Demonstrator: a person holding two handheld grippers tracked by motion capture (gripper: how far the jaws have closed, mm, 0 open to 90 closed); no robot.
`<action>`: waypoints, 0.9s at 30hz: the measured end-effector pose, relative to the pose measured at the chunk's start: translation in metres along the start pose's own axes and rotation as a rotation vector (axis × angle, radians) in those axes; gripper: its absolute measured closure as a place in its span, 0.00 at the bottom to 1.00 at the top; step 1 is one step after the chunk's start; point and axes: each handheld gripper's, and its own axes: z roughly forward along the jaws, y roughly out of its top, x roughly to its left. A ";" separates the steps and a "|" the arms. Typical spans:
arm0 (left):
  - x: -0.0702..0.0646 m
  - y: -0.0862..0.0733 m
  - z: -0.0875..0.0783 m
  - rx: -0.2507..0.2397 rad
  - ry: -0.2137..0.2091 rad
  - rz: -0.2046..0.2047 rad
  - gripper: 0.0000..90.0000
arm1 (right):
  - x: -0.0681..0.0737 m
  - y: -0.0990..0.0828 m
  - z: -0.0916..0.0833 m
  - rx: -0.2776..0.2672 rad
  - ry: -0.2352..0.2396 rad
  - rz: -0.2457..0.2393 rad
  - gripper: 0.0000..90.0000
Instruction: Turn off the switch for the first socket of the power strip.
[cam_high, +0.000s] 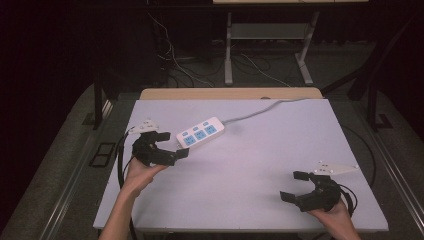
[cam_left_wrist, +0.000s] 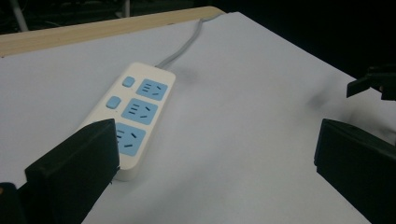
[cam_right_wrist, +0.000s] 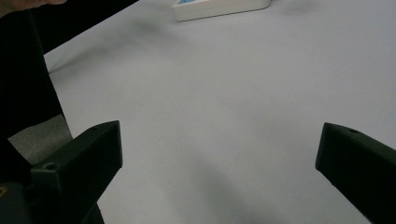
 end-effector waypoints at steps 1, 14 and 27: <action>-0.002 -0.002 -0.001 -0.004 0.001 -0.002 0.00 | 0.000 0.000 0.000 0.000 0.000 0.000 0.00; -0.019 -0.040 -0.005 -0.041 -0.007 -0.006 0.00 | 0.001 0.000 0.000 -0.002 0.001 0.001 0.00; -0.038 -0.077 -0.006 -0.063 -0.029 0.010 0.00 | 0.001 -0.001 0.000 -0.001 -0.001 0.001 0.00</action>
